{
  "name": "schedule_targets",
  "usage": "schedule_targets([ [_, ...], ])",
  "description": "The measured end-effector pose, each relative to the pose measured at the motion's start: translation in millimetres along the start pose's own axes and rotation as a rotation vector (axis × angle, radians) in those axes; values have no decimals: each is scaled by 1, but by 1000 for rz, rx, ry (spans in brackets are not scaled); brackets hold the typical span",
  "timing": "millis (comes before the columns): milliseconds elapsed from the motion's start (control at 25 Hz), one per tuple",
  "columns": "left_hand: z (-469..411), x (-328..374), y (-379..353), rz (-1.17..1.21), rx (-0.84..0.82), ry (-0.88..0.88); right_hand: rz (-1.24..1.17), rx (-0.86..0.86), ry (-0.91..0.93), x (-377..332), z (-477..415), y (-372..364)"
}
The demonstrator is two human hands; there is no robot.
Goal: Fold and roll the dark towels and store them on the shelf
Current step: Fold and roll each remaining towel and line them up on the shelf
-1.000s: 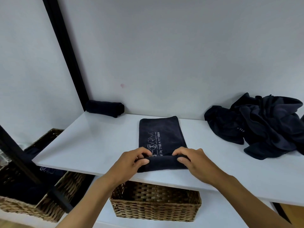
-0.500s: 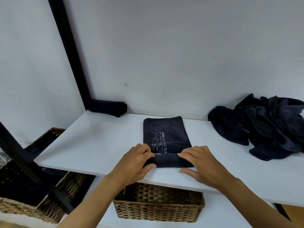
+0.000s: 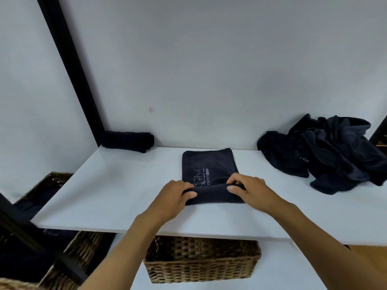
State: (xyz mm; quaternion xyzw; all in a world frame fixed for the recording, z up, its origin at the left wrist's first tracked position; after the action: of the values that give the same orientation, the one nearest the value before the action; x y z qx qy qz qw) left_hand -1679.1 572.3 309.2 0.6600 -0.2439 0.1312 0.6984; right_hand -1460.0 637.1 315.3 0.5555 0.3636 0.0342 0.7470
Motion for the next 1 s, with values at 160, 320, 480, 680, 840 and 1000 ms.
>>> schedule_targets([
  [160, -20, -11, 6, 171, -132, 51, 388, 220, 248, -17, 6, 3],
  [320, -32, -17, 18, 266, -99, 22, 446, 60, 235, -4, -2, -8],
  [480, -26, -9, 16, -265, 175, -148, 184, 0, 218, 2, -29, 7],
  [680, -32, -21, 10, -316, 32, -145, -192, -99, 167, 12, -55, 15],
  [840, -56, -26, 19, 32, -175, 23, -132, -15, 237, 14, -63, 19],
  [1000, -71, -31, 27, 301, -332, 112, 231, 176, 409, 12, -56, 13],
])
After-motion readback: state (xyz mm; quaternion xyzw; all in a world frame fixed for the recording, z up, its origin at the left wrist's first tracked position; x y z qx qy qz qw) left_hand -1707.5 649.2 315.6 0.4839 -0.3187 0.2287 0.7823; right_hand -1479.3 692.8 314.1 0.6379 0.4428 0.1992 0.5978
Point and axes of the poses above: each hand's wrist, its own z-axis away from the middle knuckle, its own y-axis out of the back of the hand, x = y × z, the point moved 4 cm from there along -z, towards the middle knuckle, and after that the axes turned 10 degrees about -x, right-handed, at the moved point
